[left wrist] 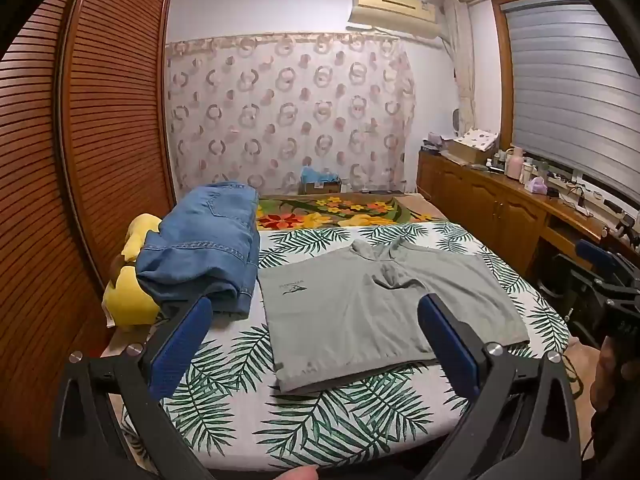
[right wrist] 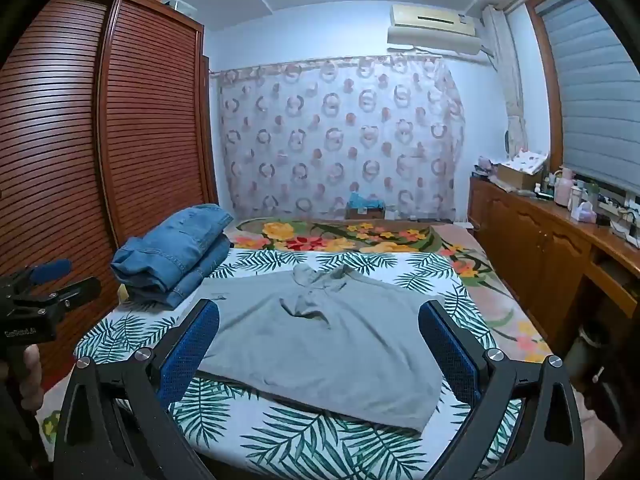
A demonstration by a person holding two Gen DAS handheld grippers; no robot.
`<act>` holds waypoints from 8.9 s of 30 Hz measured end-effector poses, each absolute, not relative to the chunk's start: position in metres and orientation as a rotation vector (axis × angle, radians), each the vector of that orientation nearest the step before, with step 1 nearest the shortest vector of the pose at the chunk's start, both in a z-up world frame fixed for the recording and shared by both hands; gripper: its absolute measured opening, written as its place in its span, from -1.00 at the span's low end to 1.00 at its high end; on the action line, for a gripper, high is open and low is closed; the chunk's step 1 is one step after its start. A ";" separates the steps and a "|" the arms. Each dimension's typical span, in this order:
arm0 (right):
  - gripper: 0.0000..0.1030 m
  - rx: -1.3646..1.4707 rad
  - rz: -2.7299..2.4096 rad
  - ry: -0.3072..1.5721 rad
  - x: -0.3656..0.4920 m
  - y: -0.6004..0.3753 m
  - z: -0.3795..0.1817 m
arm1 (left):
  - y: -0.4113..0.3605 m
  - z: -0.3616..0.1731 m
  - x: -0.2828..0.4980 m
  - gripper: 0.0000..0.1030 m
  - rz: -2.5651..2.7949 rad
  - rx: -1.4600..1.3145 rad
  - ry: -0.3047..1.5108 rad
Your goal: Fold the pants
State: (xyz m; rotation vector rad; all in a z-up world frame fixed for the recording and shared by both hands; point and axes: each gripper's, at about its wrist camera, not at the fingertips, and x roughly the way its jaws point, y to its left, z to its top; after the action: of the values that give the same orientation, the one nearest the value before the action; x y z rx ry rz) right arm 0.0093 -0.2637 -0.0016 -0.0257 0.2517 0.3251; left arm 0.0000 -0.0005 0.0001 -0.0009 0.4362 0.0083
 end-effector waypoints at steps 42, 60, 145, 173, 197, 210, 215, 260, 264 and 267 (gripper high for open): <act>0.95 -0.029 0.320 0.252 0.009 -0.266 -0.001 | 0.000 0.000 0.000 1.00 0.007 -0.005 0.427; 0.95 -0.021 0.321 0.249 0.008 -0.268 0.000 | 0.000 0.000 0.001 1.00 0.007 -0.003 0.424; 0.53 -0.148 0.322 0.587 0.075 -0.282 -0.039 | 0.049 -0.130 0.067 0.16 -0.055 -0.065 0.812; 0.53 -0.153 0.325 0.549 0.083 -0.281 -0.044 | 0.046 -0.127 0.077 -0.59 -0.128 -0.112 0.795; 0.18 -0.102 0.322 0.543 0.085 -0.309 -0.028 | -0.056 -0.052 0.108 -0.89 -0.421 0.036 0.656; 0.18 -0.100 0.294 0.525 0.082 -0.311 -0.030 | -0.121 -0.023 0.134 -0.89 -0.562 0.063 0.648; 0.18 -0.101 0.284 0.518 0.080 -0.309 -0.031 | -0.133 -0.024 0.137 -0.89 -0.578 0.072 0.661; -0.03 -0.123 0.400 0.536 0.106 -0.288 -0.027 | -0.056 -0.116 0.140 0.42 -0.314 0.063 0.805; -0.17 -0.134 0.423 0.572 0.113 -0.284 -0.034 | -0.053 -0.121 0.143 0.42 -0.305 0.060 0.823; -0.27 -0.136 0.441 0.599 0.120 -0.283 -0.038 | -0.052 -0.122 0.145 0.42 -0.301 0.056 0.828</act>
State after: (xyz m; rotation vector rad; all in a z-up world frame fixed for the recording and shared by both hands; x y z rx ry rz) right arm 0.1198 -0.2831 -0.0375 -0.1364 0.5991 0.4410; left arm 0.1447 -0.0522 -0.1216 0.0563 0.8279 -0.3014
